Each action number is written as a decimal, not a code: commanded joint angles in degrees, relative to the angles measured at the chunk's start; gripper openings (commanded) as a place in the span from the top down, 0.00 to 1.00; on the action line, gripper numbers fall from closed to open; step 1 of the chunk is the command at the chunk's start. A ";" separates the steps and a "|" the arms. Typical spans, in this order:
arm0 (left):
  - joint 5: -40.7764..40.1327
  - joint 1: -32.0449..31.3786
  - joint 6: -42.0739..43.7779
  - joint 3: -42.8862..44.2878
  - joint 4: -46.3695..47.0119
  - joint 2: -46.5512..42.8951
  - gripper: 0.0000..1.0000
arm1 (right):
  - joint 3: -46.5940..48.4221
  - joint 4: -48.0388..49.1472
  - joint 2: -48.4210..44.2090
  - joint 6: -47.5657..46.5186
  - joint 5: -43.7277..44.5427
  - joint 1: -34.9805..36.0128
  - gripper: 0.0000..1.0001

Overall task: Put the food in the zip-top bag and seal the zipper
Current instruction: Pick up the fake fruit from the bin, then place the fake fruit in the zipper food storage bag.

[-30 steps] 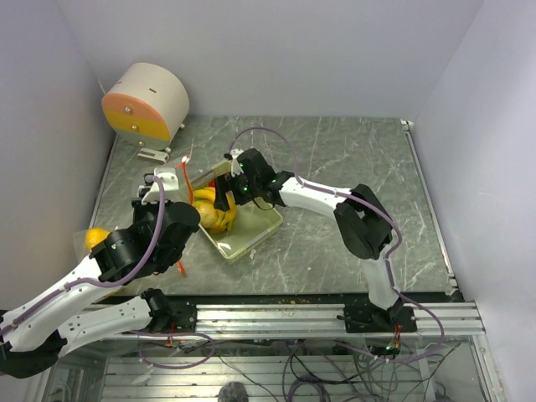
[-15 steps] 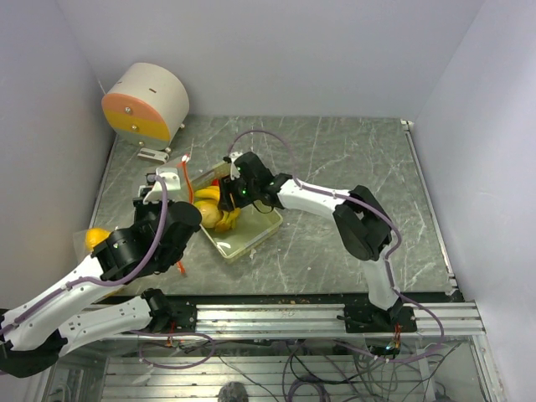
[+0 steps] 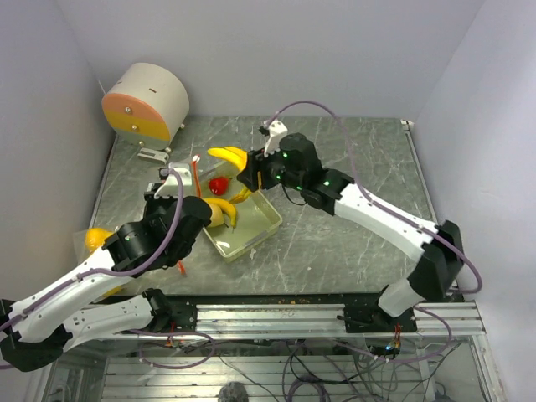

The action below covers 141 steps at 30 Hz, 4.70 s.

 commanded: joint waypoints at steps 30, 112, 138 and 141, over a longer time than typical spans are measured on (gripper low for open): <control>7.84 0.31 -2.21 -6.66 20.18 2.69 0.93 | -20.19 12.37 -24.93 6.95 -23.43 0.09 0.85; 27.03 0.33 4.46 -9.75 30.20 -1.54 0.93 | -3.10 -0.35 -12.69 7.65 -2.37 1.09 0.17; 23.58 0.38 4.61 -5.99 29.32 1.10 0.93 | -36.44 25.32 -14.60 2.64 -9.59 13.56 0.26; 23.66 0.39 4.76 -6.09 29.52 0.93 0.93 | -39.37 31.04 -12.33 4.04 -7.49 13.85 0.26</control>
